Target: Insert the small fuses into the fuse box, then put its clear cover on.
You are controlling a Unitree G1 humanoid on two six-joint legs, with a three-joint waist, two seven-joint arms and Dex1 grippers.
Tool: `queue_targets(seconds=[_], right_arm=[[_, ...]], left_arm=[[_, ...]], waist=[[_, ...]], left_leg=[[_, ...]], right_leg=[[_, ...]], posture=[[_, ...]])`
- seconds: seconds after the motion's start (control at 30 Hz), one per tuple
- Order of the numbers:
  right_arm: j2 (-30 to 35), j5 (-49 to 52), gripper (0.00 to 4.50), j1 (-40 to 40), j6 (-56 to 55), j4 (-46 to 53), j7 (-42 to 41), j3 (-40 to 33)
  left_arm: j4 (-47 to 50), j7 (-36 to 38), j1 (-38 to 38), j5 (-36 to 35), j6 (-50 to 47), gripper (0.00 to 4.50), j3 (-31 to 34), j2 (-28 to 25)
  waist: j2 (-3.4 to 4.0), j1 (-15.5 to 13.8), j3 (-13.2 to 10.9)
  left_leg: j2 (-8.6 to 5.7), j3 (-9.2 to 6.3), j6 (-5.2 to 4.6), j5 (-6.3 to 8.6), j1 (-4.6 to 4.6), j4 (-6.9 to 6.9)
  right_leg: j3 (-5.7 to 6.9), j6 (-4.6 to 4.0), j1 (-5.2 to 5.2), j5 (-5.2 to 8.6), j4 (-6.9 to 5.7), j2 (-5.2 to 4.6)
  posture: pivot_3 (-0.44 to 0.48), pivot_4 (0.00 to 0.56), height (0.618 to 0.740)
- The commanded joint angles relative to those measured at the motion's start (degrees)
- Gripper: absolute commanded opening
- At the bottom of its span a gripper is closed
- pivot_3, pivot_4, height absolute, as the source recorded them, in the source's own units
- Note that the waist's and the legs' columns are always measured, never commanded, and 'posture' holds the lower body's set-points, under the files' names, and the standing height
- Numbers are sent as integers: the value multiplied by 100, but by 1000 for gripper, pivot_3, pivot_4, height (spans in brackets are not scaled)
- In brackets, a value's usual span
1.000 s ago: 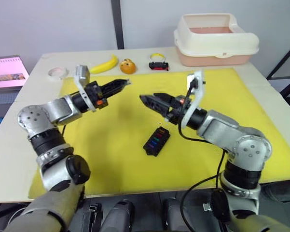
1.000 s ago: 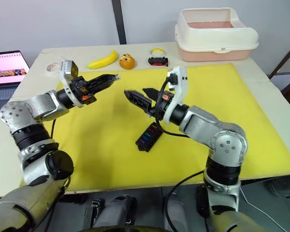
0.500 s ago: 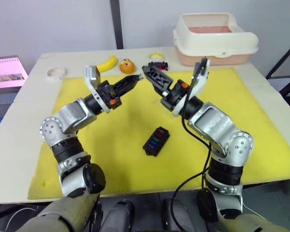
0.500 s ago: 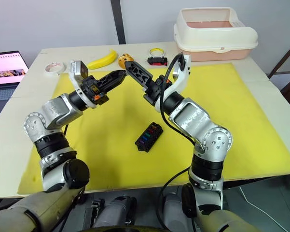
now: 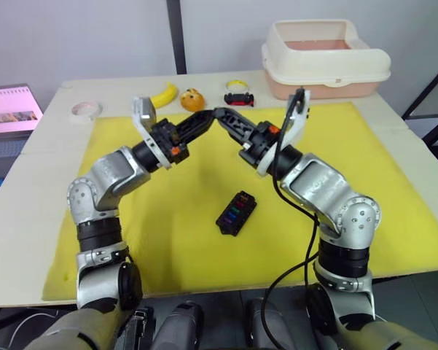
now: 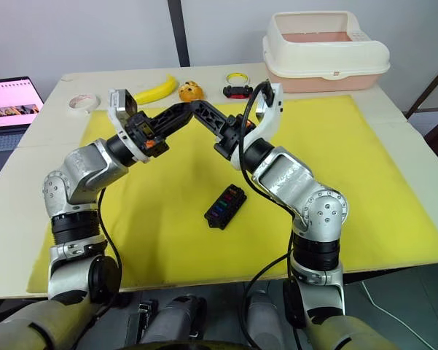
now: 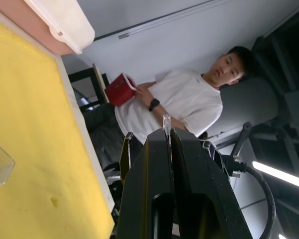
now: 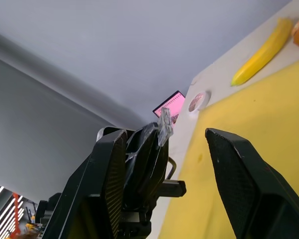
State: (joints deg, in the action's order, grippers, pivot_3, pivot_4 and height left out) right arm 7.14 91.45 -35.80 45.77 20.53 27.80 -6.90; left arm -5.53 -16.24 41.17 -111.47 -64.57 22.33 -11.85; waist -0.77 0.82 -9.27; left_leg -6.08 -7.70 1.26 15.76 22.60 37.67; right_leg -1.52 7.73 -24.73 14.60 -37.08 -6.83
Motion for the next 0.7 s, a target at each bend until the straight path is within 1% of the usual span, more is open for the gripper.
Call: queue_targets(seconds=[0.03,0.17,0.27,0.7], right_arm=[[55,172,2647,-74,-129,195,-95,43],[137,222,2647,-65,-173,230,-118,71],[216,288,1887,-56,-175,243,-116,117],[346,269,1887,-109,-306,199,-227,227]], left_arm=[[234,134,42,-153,156,0,-121,-128],[238,209,27,-153,216,0,-197,-196],[226,238,15,-153,241,0,-244,-212],[182,484,-93,-153,292,0,-474,-398]], waist=[[0,4,0],[0,6,0],[0,1,0],[0,3,0]], left_leg=[[0,0,0,0,0,0],[0,1,0,0,0,-1],[0,1,0,0,0,-1],[1,1,-1,0,0,-2]], right_leg=[[0,0,0,0,0,0],[0,0,0,0,1,1],[0,0,0,0,1,1],[0,0,1,0,3,2]], posture=[[0,150,740],[0,150,740],[0,150,740],[0,150,740]])
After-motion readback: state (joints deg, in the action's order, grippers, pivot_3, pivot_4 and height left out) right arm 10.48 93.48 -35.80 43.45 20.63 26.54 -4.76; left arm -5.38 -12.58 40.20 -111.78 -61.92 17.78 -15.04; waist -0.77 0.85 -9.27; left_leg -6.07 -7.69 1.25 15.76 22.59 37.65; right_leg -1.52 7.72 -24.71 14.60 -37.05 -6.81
